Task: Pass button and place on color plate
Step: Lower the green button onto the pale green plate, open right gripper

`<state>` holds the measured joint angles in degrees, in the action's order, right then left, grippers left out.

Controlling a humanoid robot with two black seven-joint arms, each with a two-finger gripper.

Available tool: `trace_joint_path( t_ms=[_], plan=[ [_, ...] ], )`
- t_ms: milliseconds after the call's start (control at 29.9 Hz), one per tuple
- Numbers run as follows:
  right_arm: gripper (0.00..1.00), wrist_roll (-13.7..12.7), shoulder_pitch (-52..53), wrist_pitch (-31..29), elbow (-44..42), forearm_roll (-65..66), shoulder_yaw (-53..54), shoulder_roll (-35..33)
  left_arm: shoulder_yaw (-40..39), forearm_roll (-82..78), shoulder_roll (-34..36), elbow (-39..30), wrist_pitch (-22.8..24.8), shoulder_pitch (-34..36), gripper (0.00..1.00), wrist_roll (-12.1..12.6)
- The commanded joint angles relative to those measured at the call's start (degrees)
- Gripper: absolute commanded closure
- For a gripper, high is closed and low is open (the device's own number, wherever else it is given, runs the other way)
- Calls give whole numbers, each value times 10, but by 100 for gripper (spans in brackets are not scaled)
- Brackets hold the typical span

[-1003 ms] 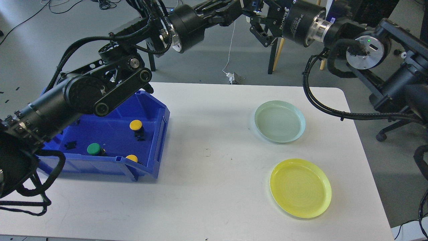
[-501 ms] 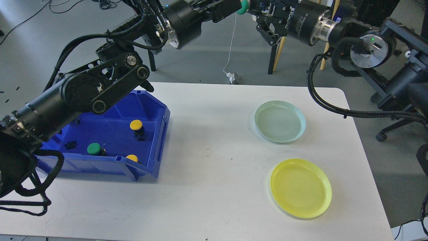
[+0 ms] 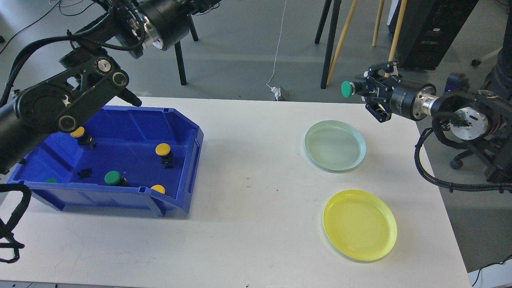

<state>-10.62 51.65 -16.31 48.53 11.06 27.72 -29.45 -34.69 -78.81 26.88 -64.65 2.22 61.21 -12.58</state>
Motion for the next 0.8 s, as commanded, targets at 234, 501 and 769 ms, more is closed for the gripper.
trace_joint_path(
  t_ms=[234, 501, 769],
  plan=[
    [76, 8, -34, 8, -125, 43, -48, 112, -14, 2, 5, -14, -4, -2, 1, -2],
    [44, 10, -32, 32, -160, 61, -51, 143, -21, 2, 12, -19, -3, -5, 1, -7],
    [26, 17, -26, 34, -172, 61, -50, 147, -21, 2, 24, -26, 1, -33, 1, -6]
  ],
)
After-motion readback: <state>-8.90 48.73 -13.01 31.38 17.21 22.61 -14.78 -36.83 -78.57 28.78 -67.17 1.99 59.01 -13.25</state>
